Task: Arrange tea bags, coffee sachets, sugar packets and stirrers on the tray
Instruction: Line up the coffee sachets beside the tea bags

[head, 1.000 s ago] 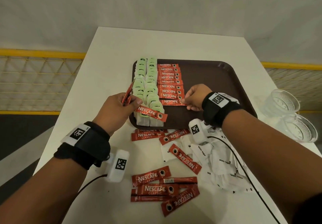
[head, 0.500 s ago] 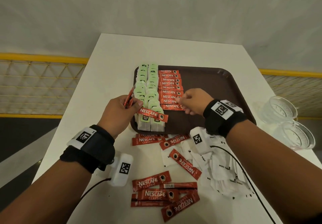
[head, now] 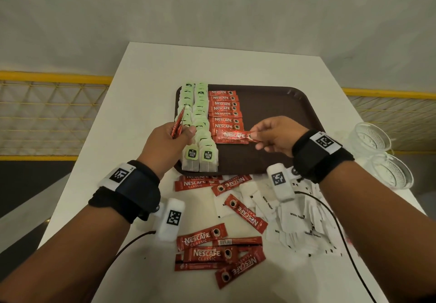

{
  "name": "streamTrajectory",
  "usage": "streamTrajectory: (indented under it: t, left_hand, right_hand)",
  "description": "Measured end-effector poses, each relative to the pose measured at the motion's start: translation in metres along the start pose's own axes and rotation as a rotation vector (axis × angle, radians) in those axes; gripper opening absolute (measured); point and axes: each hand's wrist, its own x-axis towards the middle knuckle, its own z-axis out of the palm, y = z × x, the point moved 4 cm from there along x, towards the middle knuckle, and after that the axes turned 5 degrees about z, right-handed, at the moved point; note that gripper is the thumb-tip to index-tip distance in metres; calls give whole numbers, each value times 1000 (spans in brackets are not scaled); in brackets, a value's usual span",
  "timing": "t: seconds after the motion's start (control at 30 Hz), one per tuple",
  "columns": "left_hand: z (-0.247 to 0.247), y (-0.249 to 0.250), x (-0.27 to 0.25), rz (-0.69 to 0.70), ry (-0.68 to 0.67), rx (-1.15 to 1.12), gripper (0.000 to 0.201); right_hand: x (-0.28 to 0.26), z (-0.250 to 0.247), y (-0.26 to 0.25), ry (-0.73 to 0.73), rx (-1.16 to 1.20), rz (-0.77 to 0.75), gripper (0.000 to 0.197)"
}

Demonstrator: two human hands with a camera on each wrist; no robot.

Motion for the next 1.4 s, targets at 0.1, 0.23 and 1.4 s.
streamTrajectory:
  t: [0.1,0.23,1.4]
  left_hand:
    - [-2,-6,-2,-25,-18,-15,28]
    - [-2,-14,-4,-62,-68,-34,26]
    - [18,5,-26,33,-431,371,25]
  right_hand:
    - [6,-9,16,37,-103,136,9]
    - [8,0,19,56,-139,226,14]
    - [-29,47,-29,49,-317,-186,32]
